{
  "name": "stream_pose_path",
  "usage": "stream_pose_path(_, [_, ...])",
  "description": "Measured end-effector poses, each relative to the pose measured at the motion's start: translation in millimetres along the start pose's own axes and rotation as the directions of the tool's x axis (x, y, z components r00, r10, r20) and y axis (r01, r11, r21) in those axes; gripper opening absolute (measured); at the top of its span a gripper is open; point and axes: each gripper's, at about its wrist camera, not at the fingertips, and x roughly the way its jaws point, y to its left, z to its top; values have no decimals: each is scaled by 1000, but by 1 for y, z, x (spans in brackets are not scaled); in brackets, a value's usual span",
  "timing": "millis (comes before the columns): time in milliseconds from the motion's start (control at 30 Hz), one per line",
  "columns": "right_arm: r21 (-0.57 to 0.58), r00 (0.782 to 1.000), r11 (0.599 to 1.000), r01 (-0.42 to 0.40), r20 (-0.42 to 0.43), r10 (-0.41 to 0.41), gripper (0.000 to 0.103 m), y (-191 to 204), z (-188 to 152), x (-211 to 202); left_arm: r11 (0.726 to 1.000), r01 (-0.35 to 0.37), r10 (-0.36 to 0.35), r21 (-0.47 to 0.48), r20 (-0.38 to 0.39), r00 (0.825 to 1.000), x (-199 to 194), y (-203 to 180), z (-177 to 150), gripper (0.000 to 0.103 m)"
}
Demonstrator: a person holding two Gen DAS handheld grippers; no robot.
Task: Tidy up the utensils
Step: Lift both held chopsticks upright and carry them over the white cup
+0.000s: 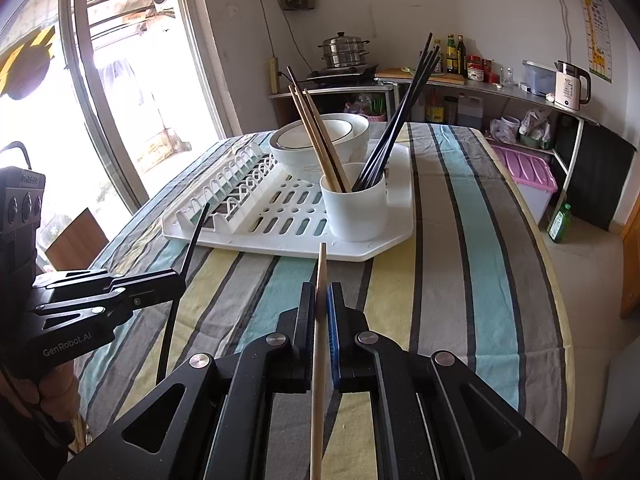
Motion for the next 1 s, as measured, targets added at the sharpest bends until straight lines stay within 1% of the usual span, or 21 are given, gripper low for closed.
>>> stream_pose_path(433, [-5, 996, 1000, -9, 94, 9, 6, 6, 8, -31, 1000, 10, -12, 28, 99, 995, -40, -9, 12, 5])
stream_pose_path(767, [-10, 989, 1000, -10, 147, 12, 6, 10, 9, -52, 999, 13, -20, 52, 145, 989, -61, -15, 12, 5])
stream_pose_path(1000, [-13, 985, 1000, -10, 170, 12, 6, 11, 9, -63, 998, 15, -25, 62, 160, 987, -69, -18, 11, 5])
